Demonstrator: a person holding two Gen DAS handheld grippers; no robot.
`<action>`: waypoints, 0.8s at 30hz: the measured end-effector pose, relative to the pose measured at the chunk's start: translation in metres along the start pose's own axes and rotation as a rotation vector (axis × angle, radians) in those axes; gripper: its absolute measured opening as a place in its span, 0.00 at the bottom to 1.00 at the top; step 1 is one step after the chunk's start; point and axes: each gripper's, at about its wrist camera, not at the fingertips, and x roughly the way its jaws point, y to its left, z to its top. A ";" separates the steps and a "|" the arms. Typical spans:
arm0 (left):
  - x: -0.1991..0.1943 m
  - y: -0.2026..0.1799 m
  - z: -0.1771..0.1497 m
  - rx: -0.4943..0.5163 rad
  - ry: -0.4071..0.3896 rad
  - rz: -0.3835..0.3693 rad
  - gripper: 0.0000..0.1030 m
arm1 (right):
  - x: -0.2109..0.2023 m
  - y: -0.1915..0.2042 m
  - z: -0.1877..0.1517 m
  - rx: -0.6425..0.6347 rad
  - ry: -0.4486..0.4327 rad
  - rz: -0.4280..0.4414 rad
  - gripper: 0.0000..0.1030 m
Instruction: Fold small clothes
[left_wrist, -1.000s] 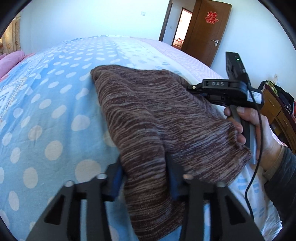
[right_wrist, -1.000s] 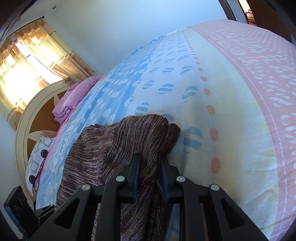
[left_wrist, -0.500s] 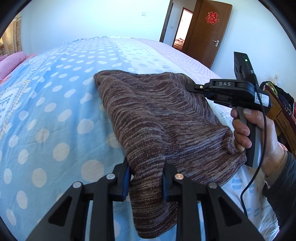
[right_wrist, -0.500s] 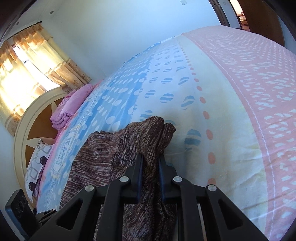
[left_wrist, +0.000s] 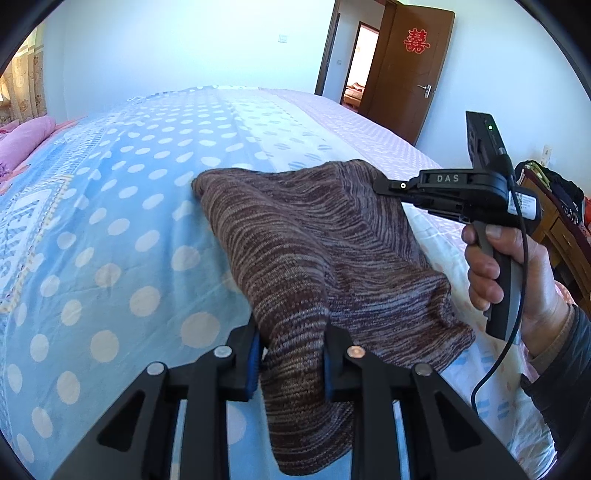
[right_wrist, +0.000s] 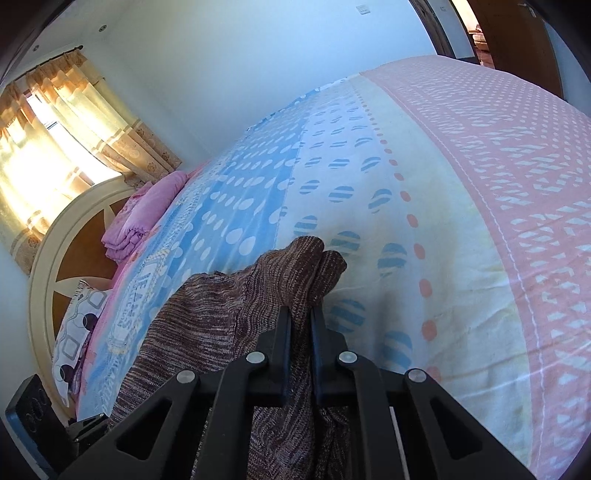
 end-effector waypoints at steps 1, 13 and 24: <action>-0.003 0.001 -0.001 -0.002 0.000 0.001 0.26 | -0.002 0.002 -0.001 -0.003 -0.001 0.001 0.08; -0.039 0.012 -0.010 -0.011 -0.027 0.015 0.25 | -0.011 0.038 -0.023 -0.017 0.009 0.051 0.08; -0.086 0.049 -0.035 -0.058 -0.065 0.058 0.25 | 0.006 0.099 -0.042 -0.066 0.045 0.133 0.08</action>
